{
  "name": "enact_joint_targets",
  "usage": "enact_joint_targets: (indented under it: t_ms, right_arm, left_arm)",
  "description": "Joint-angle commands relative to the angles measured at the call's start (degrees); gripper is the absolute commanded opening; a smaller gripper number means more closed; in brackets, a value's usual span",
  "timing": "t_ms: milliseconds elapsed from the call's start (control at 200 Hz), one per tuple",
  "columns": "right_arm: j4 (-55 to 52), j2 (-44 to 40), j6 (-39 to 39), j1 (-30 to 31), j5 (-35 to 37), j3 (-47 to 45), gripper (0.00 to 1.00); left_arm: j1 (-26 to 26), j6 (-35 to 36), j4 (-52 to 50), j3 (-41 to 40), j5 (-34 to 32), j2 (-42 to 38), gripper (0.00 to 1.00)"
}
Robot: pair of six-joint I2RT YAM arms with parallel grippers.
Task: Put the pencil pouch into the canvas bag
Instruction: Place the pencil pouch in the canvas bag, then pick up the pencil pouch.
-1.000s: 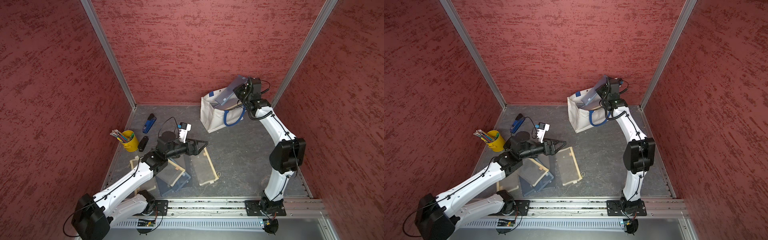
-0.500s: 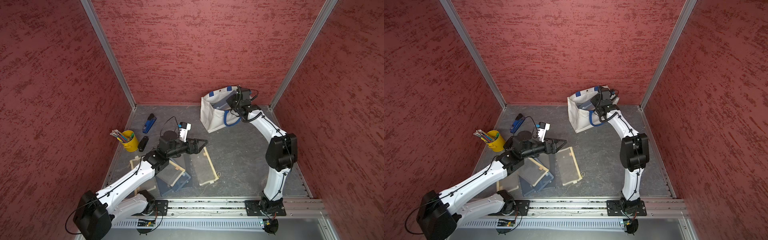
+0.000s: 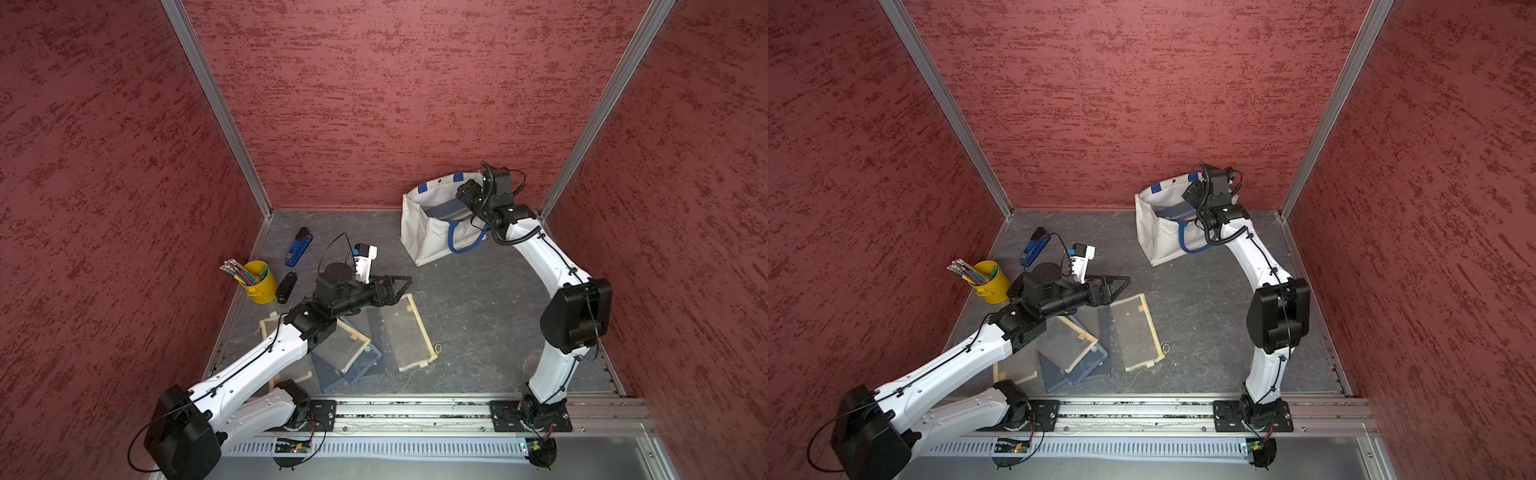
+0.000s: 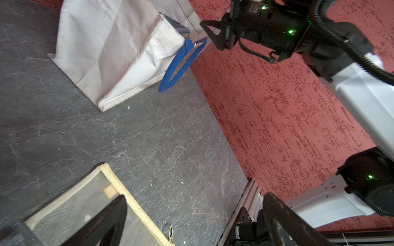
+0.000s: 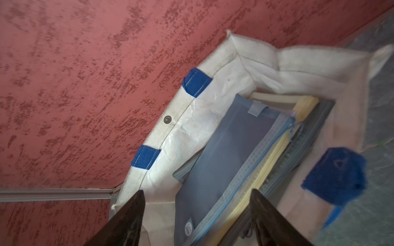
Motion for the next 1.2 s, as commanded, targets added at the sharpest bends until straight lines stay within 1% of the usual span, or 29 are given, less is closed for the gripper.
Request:
enact_joint_targets:
  t_ms: [0, 95, 165, 230, 271, 276, 281, 296, 301, 311, 376, 461, 541, 601, 741, 847, 892, 1027, 1192]
  right_arm:
    - [-4.15, -5.49, -8.75, -0.04, -2.51, 1.05, 0.79]
    - [-8.56, -8.24, -14.86, 0.21, -8.46, -0.29, 0.79]
    - [-11.31, -12.46, -18.96, 1.10, -12.93, -5.36, 0.80]
    - [-11.68, -17.55, -21.01, 1.83, -17.06, -13.15, 0.81]
    - [-11.22, -20.66, -21.37, 2.04, -20.37, -19.53, 0.82]
    - [-11.22, -20.66, -21.37, 2.04, -20.37, -19.53, 0.82]
    - [-11.22, -22.70, -21.37, 2.05, -20.37, -21.18, 0.82]
    - [-11.05, -23.08, -21.37, 2.12, -20.37, -22.38, 0.82]
    - [-10.97, -23.40, -21.47, 2.12, -22.38, -23.21, 0.82]
    - [-10.77, -24.16, -21.53, 2.25, -23.33, -24.49, 0.82]
    - [-9.28, -28.09, -21.18, 3.73, -26.91, -33.84, 0.82]
    - [-5.78, -30.45, -19.25, 6.18, -30.29, -42.67, 0.83]
    - [-1.17, -29.93, -17.58, 8.48, -32.29, -48.38, 0.84]
    - [3.84, -28.81, -15.87, 9.11, -34.13, -51.95, 0.84]
    - [13.31, -24.47, -12.48, 9.77, -38.42, -56.73, 0.83]
    - [17.07, -21.36, -11.92, 11.05, -40.29, -58.30, 0.82]
    - [17.78, -18.46, -12.20, 11.68, -41.10, -58.46, 0.82]
    - [21.89, -14.12, -11.76, 12.54, -43.61, -60.04, 0.80]
    - [25.97, -10.13, -10.57, 13.35, -45.56, -60.93, 0.80]
  left_arm:
    - [-0.22, 1.21, -7.95, 3.18, -3.08, 1.30, 1.00]
    - [-0.31, -0.15, -12.37, 3.51, -4.28, 2.34, 1.00]
    - [-0.45, -2.46, -12.94, 2.17, -4.42, 2.64, 1.00]
    - [-0.62, -5.20, -12.43, 0.52, -4.04, 3.23, 1.00]
    - [-0.66, -7.12, -11.70, -0.52, -3.53, 3.99, 1.00]
    - [-0.70, -7.34, -11.58, -0.60, -3.49, 4.16, 1.00]
    - [-0.68, -7.54, -11.52, -0.68, -3.43, 4.28, 1.00]
    - [-0.74, -8.21, -11.36, -1.04, -3.19, 4.74, 1.00]
    - [-0.75, -8.41, -11.23, -1.07, -3.10, 4.93, 1.00]
    - [-0.79, -8.79, -11.10, -1.27, -2.92, 5.22, 0.99]
    - [-1.05, -11.11, -12.27, -1.26, -2.35, 8.78, 0.97]
    - [-2.20, -11.97, -14.27, 0.28, -1.69, 14.43, 0.94]
    - [-3.19, -13.31, -13.29, 0.50, -1.34, 18.64, 0.91]
    - [-3.54, -14.67, -11.50, -0.17, -1.34, 20.87, 0.88]
    - [-3.83, -17.33, -9.64, -1.23, -1.56, 23.78, 0.82]
    - [-3.78, -18.95, -11.03, -1.96, -2.57, 25.05, 0.77]
    - [-3.83, -19.39, -11.78, -2.34, -3.24, 24.95, 0.75]
    - [-3.83, -20.42, -10.78, -4.06, -2.95, 25.75, 0.73]
    - [-4.22, -20.13, -9.77, -3.98, -2.49, 28.71, 0.72]
